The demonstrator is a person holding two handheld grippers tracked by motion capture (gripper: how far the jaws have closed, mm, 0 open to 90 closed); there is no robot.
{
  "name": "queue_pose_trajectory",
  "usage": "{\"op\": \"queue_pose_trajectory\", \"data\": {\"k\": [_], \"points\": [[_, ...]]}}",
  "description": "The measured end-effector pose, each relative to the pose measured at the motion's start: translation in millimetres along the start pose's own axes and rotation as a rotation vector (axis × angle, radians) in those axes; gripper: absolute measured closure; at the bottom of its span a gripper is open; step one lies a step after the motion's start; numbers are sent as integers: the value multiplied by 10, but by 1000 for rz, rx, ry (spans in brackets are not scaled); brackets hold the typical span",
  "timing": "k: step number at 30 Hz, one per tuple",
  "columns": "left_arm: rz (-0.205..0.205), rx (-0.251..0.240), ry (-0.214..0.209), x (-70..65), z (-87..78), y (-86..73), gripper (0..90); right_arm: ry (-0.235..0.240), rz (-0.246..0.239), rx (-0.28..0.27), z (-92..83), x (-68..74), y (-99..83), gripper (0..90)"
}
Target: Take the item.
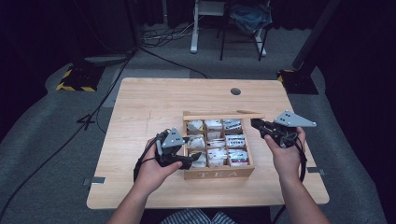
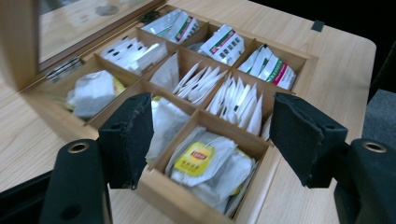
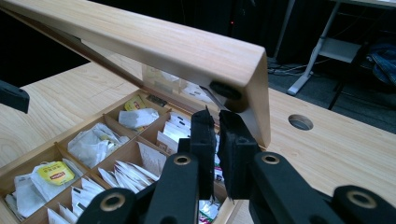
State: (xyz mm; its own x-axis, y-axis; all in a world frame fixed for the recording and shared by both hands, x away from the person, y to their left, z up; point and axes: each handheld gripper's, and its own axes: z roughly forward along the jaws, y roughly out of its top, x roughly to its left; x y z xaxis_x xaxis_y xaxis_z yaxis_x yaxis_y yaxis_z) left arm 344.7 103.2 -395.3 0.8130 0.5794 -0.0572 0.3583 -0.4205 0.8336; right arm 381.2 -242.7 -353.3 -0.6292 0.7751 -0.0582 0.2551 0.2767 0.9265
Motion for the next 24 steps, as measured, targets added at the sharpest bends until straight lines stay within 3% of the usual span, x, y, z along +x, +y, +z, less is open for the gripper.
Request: {"op": "queue_pose_trajectory", "data": {"k": [7,14,20,24], "points": [[14,25,-69,-70,196,59,410,0,-1,2,12,2,-6,847],[3,51,-145,-121,406,90,536,3,0,4,16,3,-9,847],[8,81,-190,-135,560,94,675,7,-5,8,26,9,-13,847],[13,104,-192,-124,649,78,738,8,-6,13,38,17,-16,847]]}}
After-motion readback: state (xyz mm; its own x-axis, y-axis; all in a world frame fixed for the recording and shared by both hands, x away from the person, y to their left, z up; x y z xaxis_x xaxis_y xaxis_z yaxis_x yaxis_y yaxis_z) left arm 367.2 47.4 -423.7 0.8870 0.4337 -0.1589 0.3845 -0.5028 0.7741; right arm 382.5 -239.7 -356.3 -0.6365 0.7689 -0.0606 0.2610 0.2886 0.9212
